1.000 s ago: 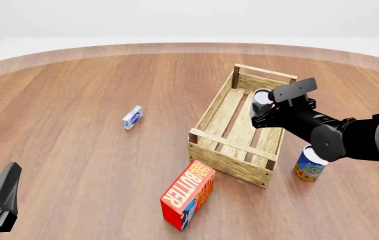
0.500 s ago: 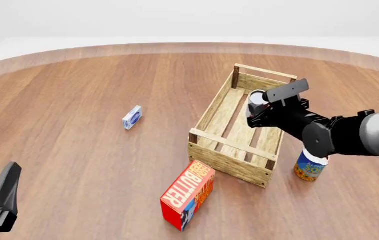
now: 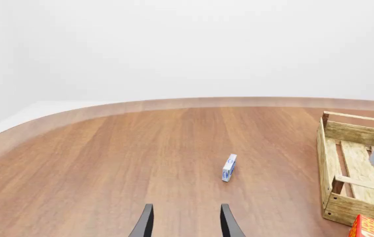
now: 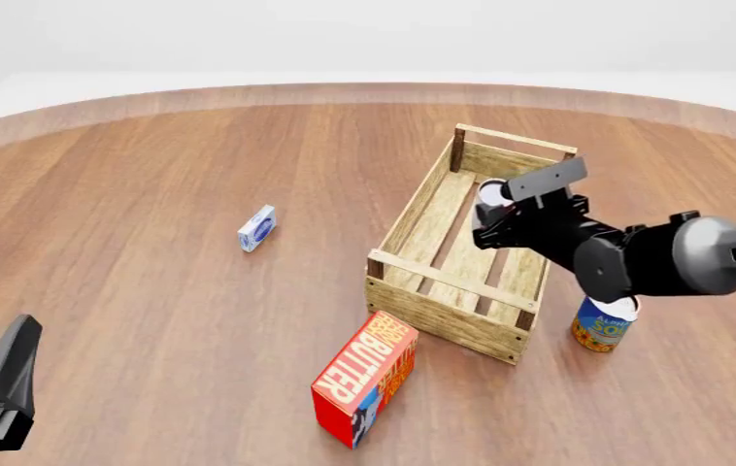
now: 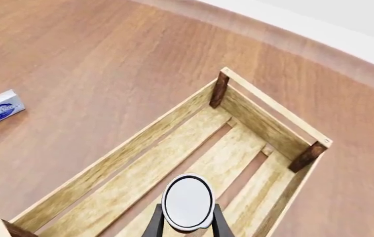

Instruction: Pick up the tomato sauce, and put it in the wooden tray.

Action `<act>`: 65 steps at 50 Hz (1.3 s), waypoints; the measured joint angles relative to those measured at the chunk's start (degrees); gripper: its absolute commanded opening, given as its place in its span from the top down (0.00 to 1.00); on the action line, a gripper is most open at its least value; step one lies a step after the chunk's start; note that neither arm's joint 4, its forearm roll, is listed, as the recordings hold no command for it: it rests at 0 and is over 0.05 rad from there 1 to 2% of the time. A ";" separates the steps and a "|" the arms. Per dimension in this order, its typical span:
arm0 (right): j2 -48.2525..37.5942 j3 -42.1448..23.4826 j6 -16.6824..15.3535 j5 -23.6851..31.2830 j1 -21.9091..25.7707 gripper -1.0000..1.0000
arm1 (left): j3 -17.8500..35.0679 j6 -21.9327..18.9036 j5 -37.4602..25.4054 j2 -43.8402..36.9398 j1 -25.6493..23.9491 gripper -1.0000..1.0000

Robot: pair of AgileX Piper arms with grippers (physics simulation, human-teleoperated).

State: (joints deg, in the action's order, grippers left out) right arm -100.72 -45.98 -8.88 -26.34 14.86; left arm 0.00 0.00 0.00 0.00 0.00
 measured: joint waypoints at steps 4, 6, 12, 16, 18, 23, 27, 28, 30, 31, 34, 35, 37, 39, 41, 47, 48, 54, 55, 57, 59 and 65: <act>-0.56 -0.36 0.05 -0.09 0.02 1.00 | 0.00 0.00 0.00 0.00 0.00 0.00; -0.84 -0.53 0.08 -0.14 0.03 1.00 | 0.00 0.00 0.00 0.00 0.00 0.00; -1.74 -1.02 0.20 -0.36 0.10 1.00 | 0.00 0.00 0.00 0.00 0.00 0.00; -2.38 -1.30 0.28 -0.55 0.13 1.00 | 0.00 0.00 0.00 0.00 0.00 0.00; -2.72 -1.40 0.32 -0.70 0.09 1.00 | 0.00 0.00 0.00 0.00 0.00 0.00; -3.50 -1.70 0.37 -0.95 -0.08 1.00 | 0.00 0.00 0.00 0.00 0.00 0.00; -4.07 -1.97 0.39 -1.09 -0.18 1.00 | 0.00 0.00 0.00 0.00 0.00 0.00; -4.22 -2.03 0.39 -1.14 -0.21 1.00 | 0.00 0.00 0.00 0.00 0.00 0.00; -4.50 -2.14 0.40 -1.22 -0.27 1.00 | 0.00 0.00 0.00 0.00 0.00 0.00; -4.64 -2.19 0.40 -1.27 -0.32 1.00 | 0.00 0.00 0.00 0.00 0.00 0.00; -5.06 -2.34 0.41 -1.40 -0.44 1.00 | 0.00 0.00 0.00 0.00 0.00 0.00; -5.18 -2.39 0.41 -1.43 -0.48 1.00 | 0.00 0.00 0.00 0.00 0.00 0.00; -5.45 -2.51 0.40 -1.49 -0.55 1.00 | 0.00 0.00 0.00 0.00 0.00 0.00; -5.76 -2.64 0.38 -1.56 -0.63 1.00 | 0.00 0.00 0.00 0.00 0.00 0.00; -6.06 -2.75 0.38 -1.63 -0.70 1.00 | 0.00 0.00 0.00 0.00 0.00 0.00; -6.94 -3.06 0.41 -1.86 -0.92 1.00 | 0.00 0.00 0.00 0.00 0.00 0.00; -7.09 -3.10 0.41 -1.90 -0.96 1.00 | 0.00 0.00 0.00 0.00 0.00 0.00; -7.82 -3.34 0.46 -2.09 -1.17 1.00 | 0.00 0.00 0.00 0.00 0.00 0.00; -7.94 -3.38 0.47 -2.12 -1.20 1.00 | 0.00 0.00 0.00 0.00 0.00 0.00; -8.16 -3.44 0.49 -2.19 -1.26 1.00 | 0.00 0.00 0.00 0.00 0.00 0.00; -8.36 -3.50 0.52 -2.25 -1.31 1.00 | 0.00 0.00 0.00 0.00 0.00 0.00; -9.00 -3.64 0.62 -2.51 -1.43 1.00 | 0.00 0.00 0.00 0.00 0.00 0.00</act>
State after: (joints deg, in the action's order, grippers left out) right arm -109.72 -49.62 -8.26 -28.85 13.43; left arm 0.00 0.00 0.00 0.00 0.00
